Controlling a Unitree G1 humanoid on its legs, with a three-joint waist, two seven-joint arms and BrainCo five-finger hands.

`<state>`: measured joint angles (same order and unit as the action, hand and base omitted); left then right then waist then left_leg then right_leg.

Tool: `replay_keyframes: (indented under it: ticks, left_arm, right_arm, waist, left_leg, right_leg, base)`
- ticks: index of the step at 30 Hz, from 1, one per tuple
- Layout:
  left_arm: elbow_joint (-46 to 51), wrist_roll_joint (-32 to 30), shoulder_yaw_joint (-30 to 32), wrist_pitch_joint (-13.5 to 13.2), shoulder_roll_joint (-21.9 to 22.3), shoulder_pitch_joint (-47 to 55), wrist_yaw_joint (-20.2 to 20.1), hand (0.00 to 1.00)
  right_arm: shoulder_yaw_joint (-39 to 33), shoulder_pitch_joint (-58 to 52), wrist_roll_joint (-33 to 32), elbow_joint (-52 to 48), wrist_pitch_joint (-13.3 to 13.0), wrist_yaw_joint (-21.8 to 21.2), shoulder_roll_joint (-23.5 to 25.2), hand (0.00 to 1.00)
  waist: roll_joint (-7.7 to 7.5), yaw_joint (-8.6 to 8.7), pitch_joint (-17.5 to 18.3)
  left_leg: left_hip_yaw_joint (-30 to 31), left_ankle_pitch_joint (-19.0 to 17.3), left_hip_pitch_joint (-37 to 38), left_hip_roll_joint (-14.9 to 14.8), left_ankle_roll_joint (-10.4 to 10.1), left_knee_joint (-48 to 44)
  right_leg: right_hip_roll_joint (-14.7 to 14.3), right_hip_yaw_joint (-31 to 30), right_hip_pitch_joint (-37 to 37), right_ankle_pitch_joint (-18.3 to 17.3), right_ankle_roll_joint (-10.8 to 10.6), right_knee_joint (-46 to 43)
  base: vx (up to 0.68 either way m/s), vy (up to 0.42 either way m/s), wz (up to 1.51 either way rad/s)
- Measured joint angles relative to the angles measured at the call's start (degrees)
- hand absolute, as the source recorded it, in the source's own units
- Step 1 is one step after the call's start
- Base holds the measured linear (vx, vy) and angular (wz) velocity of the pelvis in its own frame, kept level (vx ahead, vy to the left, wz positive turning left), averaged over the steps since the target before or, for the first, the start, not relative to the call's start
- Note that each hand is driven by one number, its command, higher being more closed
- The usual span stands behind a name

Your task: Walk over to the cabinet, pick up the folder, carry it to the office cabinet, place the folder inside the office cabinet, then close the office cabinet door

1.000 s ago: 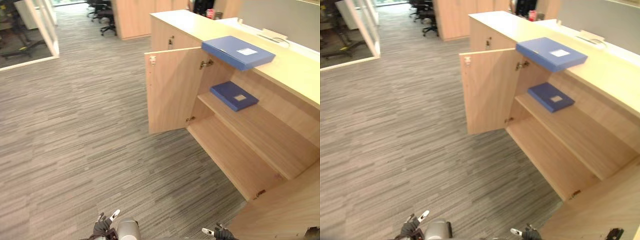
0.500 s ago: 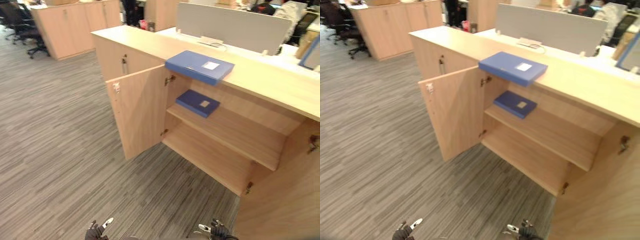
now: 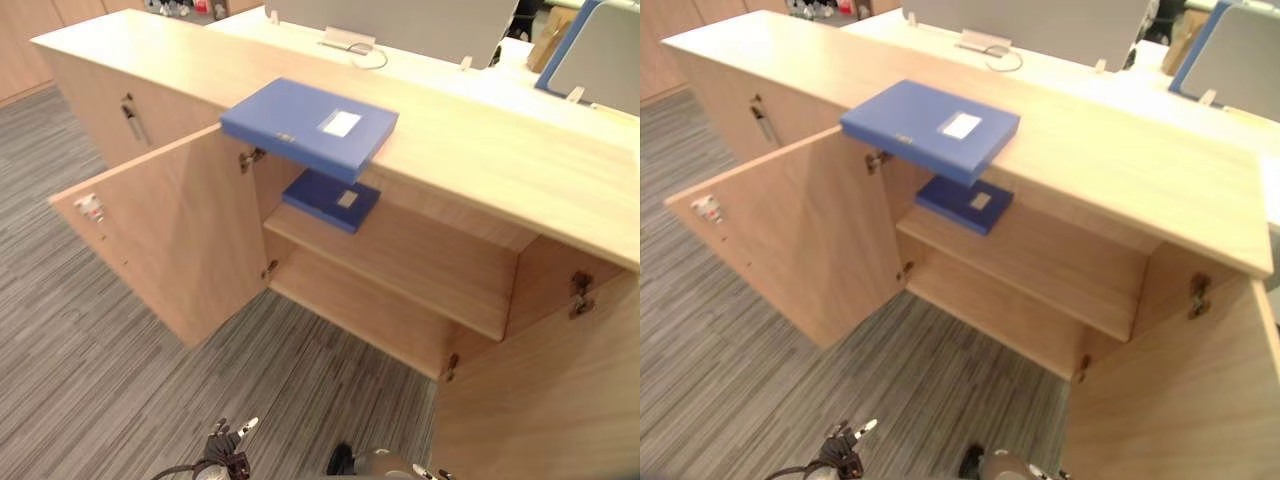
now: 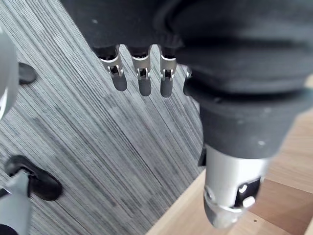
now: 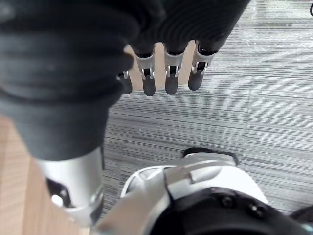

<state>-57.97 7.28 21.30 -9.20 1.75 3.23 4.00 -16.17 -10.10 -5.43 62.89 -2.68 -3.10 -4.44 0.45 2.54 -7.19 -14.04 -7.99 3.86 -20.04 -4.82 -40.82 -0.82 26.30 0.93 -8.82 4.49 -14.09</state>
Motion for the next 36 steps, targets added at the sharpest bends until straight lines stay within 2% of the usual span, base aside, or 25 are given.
replay_keyframes:
  ticks: [1,2,4,6,7,8,9,10,11,12,13,15,16,18,21,22,24,25,26,27,28,29,30,32,36]
  left_arm:
    - [1.18,-0.04,1.24,0.01,0.25,0.48,0.0,0.0]
    - [1.53,-0.2,1.76,0.15,-0.32,0.58,0.03,0.0]
    - [1.53,-0.37,1.55,0.43,-1.34,0.71,0.12,0.0]
    - [1.74,-0.23,1.5,0.3,-1.43,0.58,0.65,0.0]
    - [1.77,0.02,1.47,0.2,-1.67,0.44,1.19,0.0]
    - [1.77,0.01,1.1,0.11,-1.86,-0.15,1.4,0.0]
    - [1.62,0.0,-0.27,0.05,-1.89,-0.42,1.59,0.0]
    - [1.56,-0.01,-0.85,0.02,-1.76,-0.39,1.76,0.0]
    - [1.17,-0.02,-1.15,-0.12,-1.72,-0.15,1.83,0.0]
    - [0.88,-0.07,-0.93,-0.13,-2.84,0.01,2.12,0.0]
    - [0.83,-0.13,-0.95,-0.14,-3.38,0.03,2.3,0.0]
    - [-0.15,-0.53,-0.98,-0.26,-3.73,0.43,2.46,0.0]
    - [-1.04,-0.55,-1.17,-0.28,-3.78,0.91,2.47,0.0]
    - [-1.49,-1.01,-2.72,-0.38,-3.63,1.93,2.47,0.0]
    - [-3.12,-1.81,-5.16,-0.39,-4.08,1.62,2.13,0.0]
    - [-3.36,-1.48,-5.57,-0.33,-4.41,1.46,2.08,0.0]
    - [-3.33,0.73,-5.58,-0.34,-4.47,1.64,2.08,0.0]
    - [-3.3,2.72,-5.57,-0.43,-4.5,1.57,2.06,0.0]
    - [-3.24,6.82,-5.5,-0.59,-4.48,1.39,1.83,0.0]
    - [-2.75,12.24,-5.01,-0.79,-4.46,1.15,1.44,0.0]
    - [-2.09,15.41,-4.64,-0.94,-4.42,1.23,1.11,0.0]
    - [-0.93,21.19,-4.15,-1.27,-3.88,1.39,0.58,0.0]
    - [0.71,26.98,-3.25,-1.38,-3.13,1.53,0.21,0.0]
    - [5.03,34.74,-1.65,-1.94,-2.11,2.27,-0.14,0.0]
    - [17.75,46.82,-2.03,-4.7,-1.05,5.1,-2.02,0.0]
  right_arm:
    - [0.02,0.19,-0.06,-0.39,0.16,0.08,-0.33,0.0]
    - [0.24,0.79,-0.1,-0.34,0.26,0.11,-0.39,0.0]
    - [0.55,1.75,-0.07,-0.14,0.39,0.17,-0.23,0.0]
    - [0.53,3.06,-0.27,0.08,0.41,0.41,-0.3,0.0]
    - [0.57,4.16,-0.44,0.12,0.39,0.53,0.02,0.0]
    - [1.98,5.29,-0.59,-0.23,0.24,0.89,0.32,0.0]
    - [2.79,5.45,-0.6,-0.33,-0.04,0.97,0.28,0.0]
    - [2.83,5.47,-0.6,-0.36,-0.23,1.01,0.19,0.0]
    - [3.08,5.59,-0.56,-0.29,-0.38,1.08,0.12,0.0]
    - [4.89,5.6,-0.3,-0.33,-0.48,1.14,1.42,0.0]
    - [5.45,5.54,-0.12,-0.26,-0.47,1.02,2.85,0.0]
    - [6.82,5.52,-0.12,-0.02,-0.43,0.79,4.0,0.0]
    - [6.78,5.47,-0.13,0.25,-0.45,0.72,4.12,0.0]
    - [6.69,5.33,-0.06,0.33,-0.49,0.17,3.73,0.0]
    - [6.18,5.47,0.35,-0.22,-0.88,-0.27,2.75,0.0]
    - [6.19,5.75,0.69,-0.19,-0.88,-0.28,2.68,0.0]
    - [6.3,5.89,0.83,-0.24,-0.94,-0.34,2.57,0.0]
    - [6.29,5.93,0.82,-0.26,-0.99,-0.37,2.56,0.0]
    - [6.3,6.0,0.78,-0.27,-1.06,-0.41,2.59,0.0]
    - [6.27,6.01,0.69,-0.25,-1.09,-0.45,2.57,0.0]
    - [6.26,5.98,0.69,-0.14,-1.05,-0.48,2.55,0.0]
    - [6.24,5.73,0.72,0.45,-0.92,-0.64,2.4,0.0]
    - [6.19,5.75,0.74,0.63,-0.86,-0.65,1.89,0.0]
    - [6.32,5.73,1.01,0.62,-0.82,-0.68,1.27,0.0]
    - [8.45,5.38,2.22,0.9,-0.73,-0.6,0.87,0.0]
  waist:
    - [0.29,-0.97,-0.28]
    - [0.37,-1.7,-0.58]
    - [-0.34,-2.29,-0.89]
    - [-0.45,-2.72,-1.15]
    - [-0.88,-3.32,-1.6]
    - [-1.52,-3.63,-1.93]
    - [-1.21,-3.62,-1.7]
    - [-0.77,-3.68,-1.45]
    - [-0.29,-3.87,-0.93]
    - [-2.69,-3.44,-0.25]
    - [-4.88,-3.79,1.17]
    - [-5.28,-4.82,1.58]
    - [-5.02,-4.93,2.13]
    - [-4.42,-4.78,3.34]
    - [-3.36,-4.04,3.41]
    - [-3.43,-3.84,3.35]
    - [-3.18,-3.7,3.38]
    - [-3.16,-3.52,3.37]
    - [-3.13,-3.17,3.39]
    - [-3.18,-2.77,3.42]
    - [-3.48,-2.7,3.46]
    - [-3.73,-2.78,3.74]
    - [-2.68,-2.89,3.84]
    - [-1.5,-2.83,4.47]
    - [-1.61,-3.45,5.71]
  left_leg:
    - [2.22,0.82,-5.67,-2.52,0.09,-14.62]
    - [3.99,0.33,-9.62,-2.8,-0.32,-23.73]
    - [4.32,-1.13,-14.31,-1.35,-0.31,-26.47]
    - [4.4,-3.46,-18.31,0.3,0.32,-21.41]
    - [5.21,-5.18,-19.52,2.14,0.51,-12.56]
    - [8.4,-4.89,-19.69,6.04,0.15,2.63]
    - [12.83,-1.99,-19.44,9.03,0.0,14.9]
    - [14.39,1.37,-19.49,9.65,0.07,18.05]
    - [14.93,7.04,-18.81,10.26,-0.1,18.69]
    - [13.37,6.25,-17.77,12.46,0.75,19.71]
    - [10.77,5.84,-16.49,13.78,1.47,21.65]
    - [7.18,5.18,-12.39,15.52,3.0,24.54]
    - [5.54,4.85,-10.0,16.57,3.69,26.27]
    - [3.23,4.6,-6.44,18.79,5.09,29.85]
    - [1.87,4.32,-2.23,21.5,7.54,32.78]
    - [1.99,3.87,-0.54,21.96,8.4,33.27]
    - [2.43,3.74,2.28,21.87,8.6,34.9]
    - [2.73,3.73,2.86,21.55,8.58,35.46]
    - [3.38,3.68,3.28,20.92,8.48,35.63]
    - [4.12,3.66,3.17,20.48,8.0,35.56]
    - [4.56,3.63,3.27,20.65,7.57,35.52]
    - [5.31,3.44,3.34,20.76,6.64,35.56]
    - [5.36,3.47,3.31,19.62,6.01,35.78]
    - [5.36,3.84,3.42,17.68,4.81,36.74]
    - [5.17,4.13,4.27,15.1,3.26,38.6]
  right_leg:
    - [-2.36,-2.13,-2.86,-0.57,0.74,1.67]
    - [-3.58,-4.76,-5.58,-1.21,1.37,2.56]
    - [-3.99,-8.49,-8.64,-1.33,1.5,4.71]
    - [-3.81,-12.62,-11.48,-0.95,0.77,6.47]
    - [-2.91,-15.15,-13.03,-0.99,-0.29,7.27]
    - [-0.89,-17.36,-14.22,-1.59,-2.01,7.68]
    - [0.48,-18.45,-14.45,-2.81,-4.04,7.65]
    - [0.79,-18.98,-14.72,-3.37,-4.92,7.59]
    - [1.53,-19.97,-15.33,-3.99,-5.91,7.45]
    - [4.31,-20.07,-15.07,-4.08,-7.0,7.04]
    - [6.79,-20.34,-13.9,-3.7,-7.61,5.63]
    - [9.7,-21.31,-13.53,-2.47,-9.18,2.83]
    - [11.09,-22.28,-12.68,-2.05,-9.63,0.53]
    - [13.56,-23.76,-8.65,-1.7,-9.62,-8.51]
    - [17.62,-23.25,-0.37,2.5,-6.44,-26.89]
    - [19.17,-21.59,1.0,1.97,-6.14,-31.66]
    - [20.4,-16.34,2.5,-0.87,-6.89,-34.4]
    - [19.9,-14.61,2.89,-2.31,-7.22,-33.07]
    - [18.27,-13.63,3.06,-3.4,-7.8,-28.06]
    - [16.11,-13.84,2.41,-3.31,-7.99,-19.69]
    - [15.26,-13.92,1.81,-1.82,-7.8,-14.43]
    - [14.56,-13.54,-0.07,-1.37,-8.65,-8.29]
    - [13.08,-12.77,-2.15,-1.08,-9.11,-3.53]
    - [10.53,-12.28,-3.83,0.5,-8.73,0.64]
    - [6.27,-12.19,-7.37,3.92,-7.57,8.82]
  base:
    - [0.5,-0.155,-1.04]
    - [0.4,-0.053,-1.14]
    - [0.43,-0.016,-1.14]
    - [0.39,0.043,-1.2]
    - [0.42,0.193,-1.31]
    - [0.52,0.349,-1.34]
    - [0.45,0.365,-0.86]
    - [0.4,0.391,-0.55]
    - [0.37,0.353,-0.35]
    - [0.43,0.401,-0.41]
    - [0.33,0.304,-0.37]
    - [0.28,0.276,-0.67]
    - [0.25,0.269,-0.86]
    - [0.21,0.277,-0.53]
    - [0.2,0.229,-0.07]
    - [0.2,0.155,0.08]
    - [0.15,0.097,0.09]
    - [0.12,0.053,0.18]
    - [0.1,-0.023,0.29]
    - [0.09,-0.067,0.3]
    - [0.11,-0.129,0.27]
    - [0.13,-0.16,0.09]
    - [0.12,-0.171,0.03]
    - [0.08,-0.191,-0.03]
    - [0.05,-0.13,-0.08]
